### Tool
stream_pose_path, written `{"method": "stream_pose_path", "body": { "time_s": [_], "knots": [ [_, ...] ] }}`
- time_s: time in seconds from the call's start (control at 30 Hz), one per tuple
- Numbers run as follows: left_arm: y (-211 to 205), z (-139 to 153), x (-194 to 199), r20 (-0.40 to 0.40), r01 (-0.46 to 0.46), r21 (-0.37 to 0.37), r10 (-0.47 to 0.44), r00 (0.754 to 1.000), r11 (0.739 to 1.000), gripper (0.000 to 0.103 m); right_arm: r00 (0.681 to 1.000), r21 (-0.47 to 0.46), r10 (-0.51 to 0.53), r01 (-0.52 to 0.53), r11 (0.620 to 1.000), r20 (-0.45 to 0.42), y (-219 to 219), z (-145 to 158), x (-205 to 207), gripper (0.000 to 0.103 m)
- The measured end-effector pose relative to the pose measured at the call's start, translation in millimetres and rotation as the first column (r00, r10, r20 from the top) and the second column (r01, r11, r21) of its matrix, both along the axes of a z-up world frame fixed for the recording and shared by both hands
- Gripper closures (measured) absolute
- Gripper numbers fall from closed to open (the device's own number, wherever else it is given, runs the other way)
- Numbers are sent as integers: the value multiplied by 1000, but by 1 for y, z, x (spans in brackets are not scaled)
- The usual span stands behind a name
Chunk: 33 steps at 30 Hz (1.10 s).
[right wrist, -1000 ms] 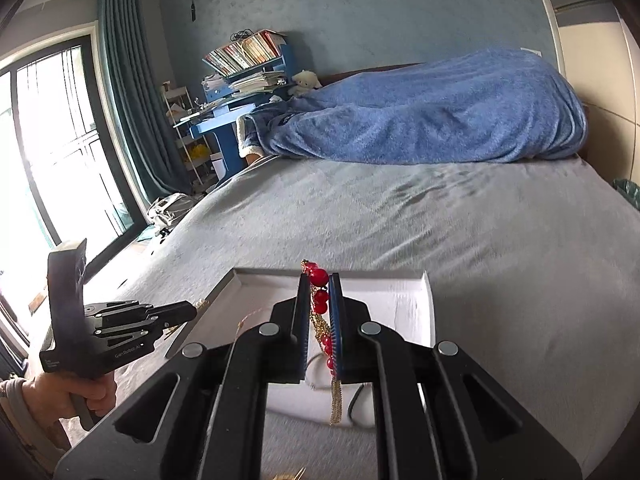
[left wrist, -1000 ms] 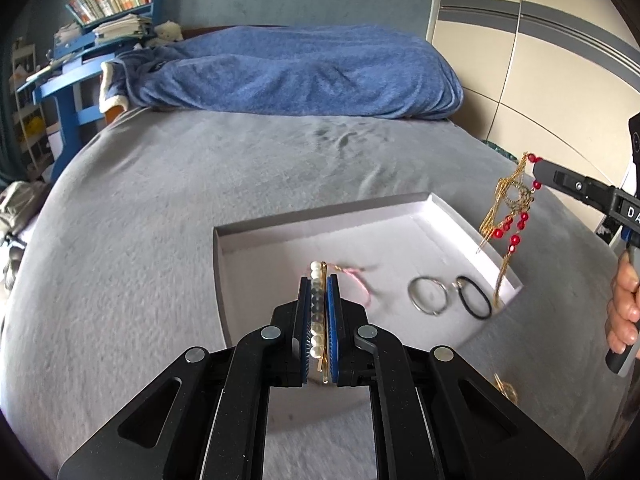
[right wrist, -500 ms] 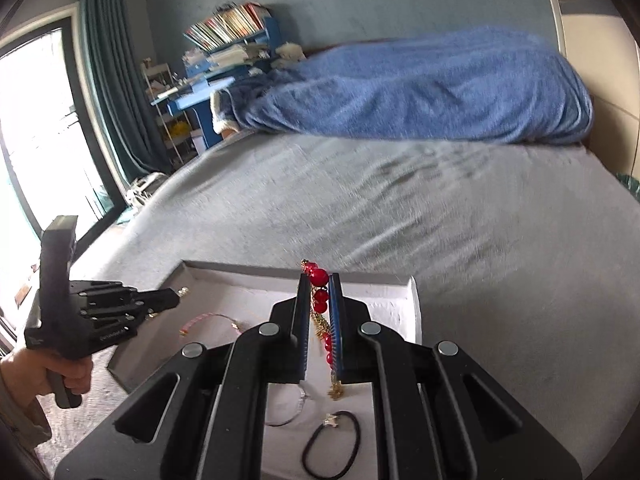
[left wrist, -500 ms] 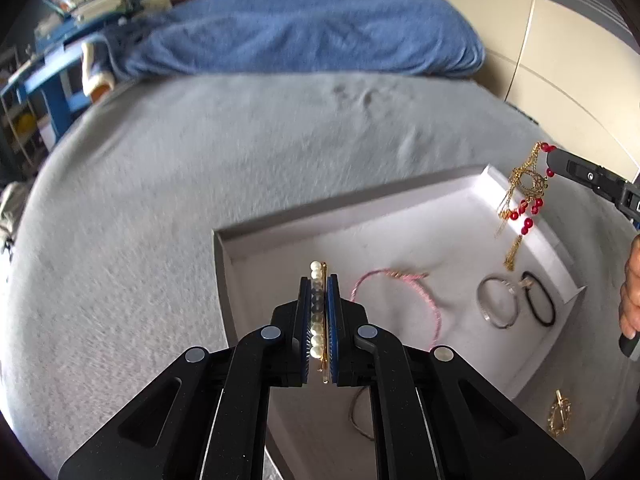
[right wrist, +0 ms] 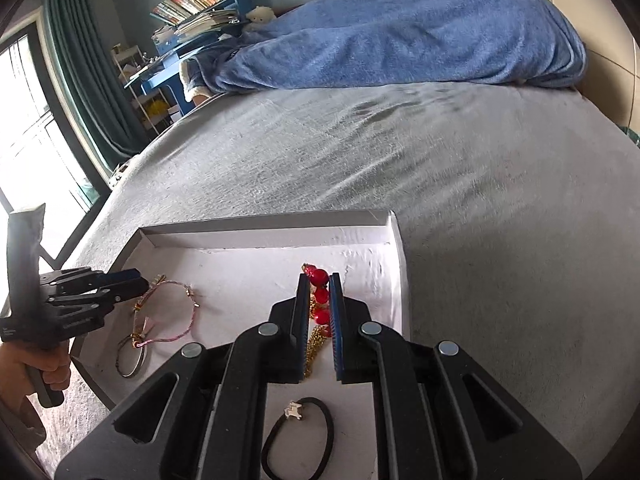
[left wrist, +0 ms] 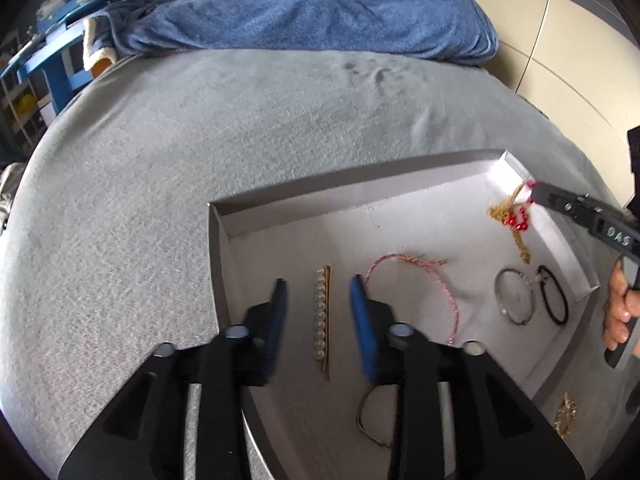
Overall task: Organize jewelry
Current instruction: 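Carry the pearl hairpin into the tray with the left gripper while the right gripper carries the earring there, then open both grippers and withdraw them from the tray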
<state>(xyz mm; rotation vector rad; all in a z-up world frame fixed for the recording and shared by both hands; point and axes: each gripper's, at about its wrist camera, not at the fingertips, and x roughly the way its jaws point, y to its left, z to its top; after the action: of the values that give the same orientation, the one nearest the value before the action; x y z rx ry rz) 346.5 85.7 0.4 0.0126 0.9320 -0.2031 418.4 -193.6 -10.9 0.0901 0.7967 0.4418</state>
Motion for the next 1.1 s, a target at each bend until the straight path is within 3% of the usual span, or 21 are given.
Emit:
{"method": "stream_pose_path", "body": {
  "time_s": [0.1,0.2,0.4,0.77,1.1],
  "knots": [
    [1,11,-5,36,-1,-3,1,999,1000,46,1000,5,-9,9,1000,12,-1,3,-3,78],
    [4,25,-14,78,-16,-14,17,997,1000,32,1000,12,-11,10,1000,24,0,8,-10,70],
    [13,42,-43,122,-72,-30,75,990,997,19,998,22,1,-2,1000,61,1,25,-38,56],
    [13,43,-103,152,-107,13,104,983,994,14,996,8,21,-22,1000,86,7,36,-86,43],
    [6,41,-153,173,-113,-11,113,978,994,14,997,21,6,-8,1000,78,9,30,-135,33]
  ]
}}
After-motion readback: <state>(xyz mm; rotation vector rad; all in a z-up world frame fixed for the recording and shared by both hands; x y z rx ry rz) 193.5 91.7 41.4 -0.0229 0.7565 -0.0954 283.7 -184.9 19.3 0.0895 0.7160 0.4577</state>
